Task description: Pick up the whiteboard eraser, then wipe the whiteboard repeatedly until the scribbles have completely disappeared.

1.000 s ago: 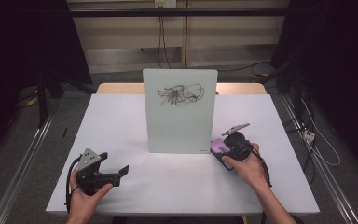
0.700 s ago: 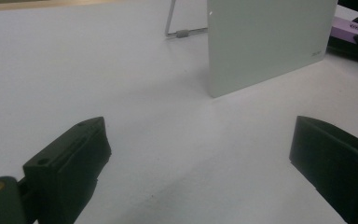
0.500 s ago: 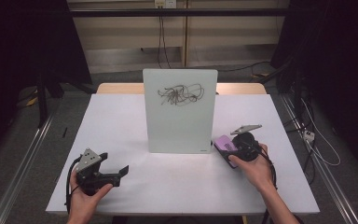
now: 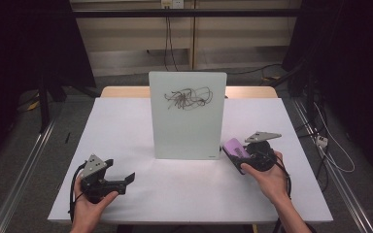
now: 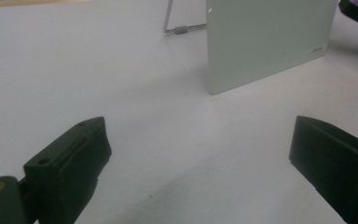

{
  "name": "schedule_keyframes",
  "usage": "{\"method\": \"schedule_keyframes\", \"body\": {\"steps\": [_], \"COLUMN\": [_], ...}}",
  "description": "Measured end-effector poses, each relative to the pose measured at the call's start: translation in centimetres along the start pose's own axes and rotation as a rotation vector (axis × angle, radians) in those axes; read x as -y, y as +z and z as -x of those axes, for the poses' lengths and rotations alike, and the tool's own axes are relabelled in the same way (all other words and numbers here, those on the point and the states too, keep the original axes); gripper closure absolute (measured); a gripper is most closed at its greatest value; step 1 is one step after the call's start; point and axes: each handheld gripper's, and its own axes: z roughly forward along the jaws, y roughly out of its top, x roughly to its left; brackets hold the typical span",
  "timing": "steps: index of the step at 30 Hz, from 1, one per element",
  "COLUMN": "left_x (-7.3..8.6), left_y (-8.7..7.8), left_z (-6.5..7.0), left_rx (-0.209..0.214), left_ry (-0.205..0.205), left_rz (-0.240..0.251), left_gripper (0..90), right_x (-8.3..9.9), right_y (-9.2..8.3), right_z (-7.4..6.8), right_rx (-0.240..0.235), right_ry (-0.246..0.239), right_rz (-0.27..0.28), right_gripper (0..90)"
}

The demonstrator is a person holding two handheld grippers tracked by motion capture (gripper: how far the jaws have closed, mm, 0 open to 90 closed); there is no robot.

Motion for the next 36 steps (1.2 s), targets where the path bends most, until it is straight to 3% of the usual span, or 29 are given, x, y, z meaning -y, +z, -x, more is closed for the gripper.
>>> {"method": "schedule_keyframes", "body": {"steps": [3, 9, 22, 28, 36], "left_x": [0.0, 0.1, 0.3, 0.1, 0.2], "left_y": [0.0, 0.1, 0.5, -0.1, -0.1], "left_z": [0.0, 0.3, -0.4, -0.2, -0.3], "left_rx": [0.004, 0.003, 0.017, 0.001, 0.006], "left_ry": [-0.009, 0.023, -0.004, 0.006, 0.005], "left_rz": [0.000, -0.017, -0.038, -0.012, -0.018], "left_gripper": [4.8, 5.3, 5.5, 5.6, 5.6], "right_x": [0.0, 0.0, -1.1, -1.0, -1.5], "right_y": [-0.4, -1.0, -1.8, -2.0, -2.5], "right_z": [0.0, -0.1, -0.7, -1.5, -2.3], "right_rx": [0.006, -0.001, -0.013, -0.059, -0.071], "right_ry": [-0.025, -0.038, -0.123, -0.142, -0.180], "right_rz": [0.019, 0.058, 0.157, 0.202, 0.269], "right_gripper": [41.9, 41.9, 41.9, 41.9, 41.9]}}
